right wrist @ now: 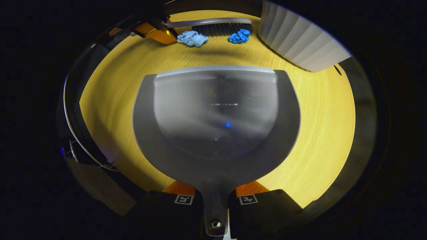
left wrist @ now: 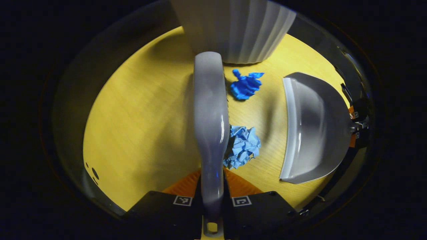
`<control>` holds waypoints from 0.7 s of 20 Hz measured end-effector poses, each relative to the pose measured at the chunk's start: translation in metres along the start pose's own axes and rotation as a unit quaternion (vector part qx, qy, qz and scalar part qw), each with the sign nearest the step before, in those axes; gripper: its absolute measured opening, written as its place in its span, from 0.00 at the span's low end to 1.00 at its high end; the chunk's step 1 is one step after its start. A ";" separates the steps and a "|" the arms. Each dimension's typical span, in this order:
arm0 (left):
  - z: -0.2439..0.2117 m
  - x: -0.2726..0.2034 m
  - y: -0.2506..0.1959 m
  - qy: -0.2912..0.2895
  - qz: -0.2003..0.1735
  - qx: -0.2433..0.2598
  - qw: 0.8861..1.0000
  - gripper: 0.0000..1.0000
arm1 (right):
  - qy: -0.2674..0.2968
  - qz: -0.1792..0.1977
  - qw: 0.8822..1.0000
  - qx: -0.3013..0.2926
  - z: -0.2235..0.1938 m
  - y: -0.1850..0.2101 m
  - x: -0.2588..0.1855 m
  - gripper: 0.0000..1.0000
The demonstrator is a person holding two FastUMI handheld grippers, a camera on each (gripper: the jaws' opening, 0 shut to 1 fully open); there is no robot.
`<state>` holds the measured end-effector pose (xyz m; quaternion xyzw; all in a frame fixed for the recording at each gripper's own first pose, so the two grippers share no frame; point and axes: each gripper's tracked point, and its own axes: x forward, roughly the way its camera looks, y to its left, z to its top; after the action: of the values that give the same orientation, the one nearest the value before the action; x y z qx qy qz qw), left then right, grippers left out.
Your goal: Pick up the small broom and dustpan from the desktop, sweep the trash into the dustpan with the broom, and then empty the trash into the garbage bin.
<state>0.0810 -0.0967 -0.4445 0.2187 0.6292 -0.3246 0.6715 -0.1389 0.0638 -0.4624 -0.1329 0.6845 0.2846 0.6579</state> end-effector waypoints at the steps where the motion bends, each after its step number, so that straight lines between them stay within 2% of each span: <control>1: 0.003 0.001 -0.007 -0.001 -0.010 0.009 1.000 0.28 | 0.000 0.001 1.000 0.000 0.001 0.000 -0.001 0.35; 2: 0.005 0.000 -0.014 -0.001 -0.020 0.016 1.000 0.25 | -0.001 0.002 1.000 0.001 0.002 -0.001 -0.003 0.35; 3: 0.006 0.002 -0.020 0.000 -0.024 0.024 0.999 0.31 | -0.001 0.003 1.000 0.001 0.002 -0.001 -0.003 0.35; 4: 0.006 0.002 -0.026 -0.001 -0.031 0.031 0.999 0.32 | -0.001 0.004 1.000 0.002 0.004 -0.001 -0.004 0.35; 6: 0.005 -0.003 -0.041 0.005 -0.054 0.036 0.998 0.26 | 0.000 0.005 1.000 0.003 0.008 0.001 -0.006 0.35; 8: 0.003 -0.007 -0.059 0.009 -0.079 0.031 0.996 0.28 | 0.000 0.004 1.000 0.005 0.007 -0.001 -0.004 0.35; 10: 0.001 -0.014 -0.078 0.017 -0.105 0.018 0.994 0.26 | -0.001 0.003 1.000 0.007 0.008 -0.001 -0.003 0.35; 14: -0.002 -0.017 -0.109 0.019 -0.137 -0.037 0.990 0.28 | -0.004 0.000 1.000 0.008 0.008 -0.003 -0.003 0.35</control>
<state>0.0022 -0.1678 -0.4155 0.1118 0.6772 -0.3859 0.6164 -0.1308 0.0651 -0.4596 -0.1264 0.6842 0.2795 0.6616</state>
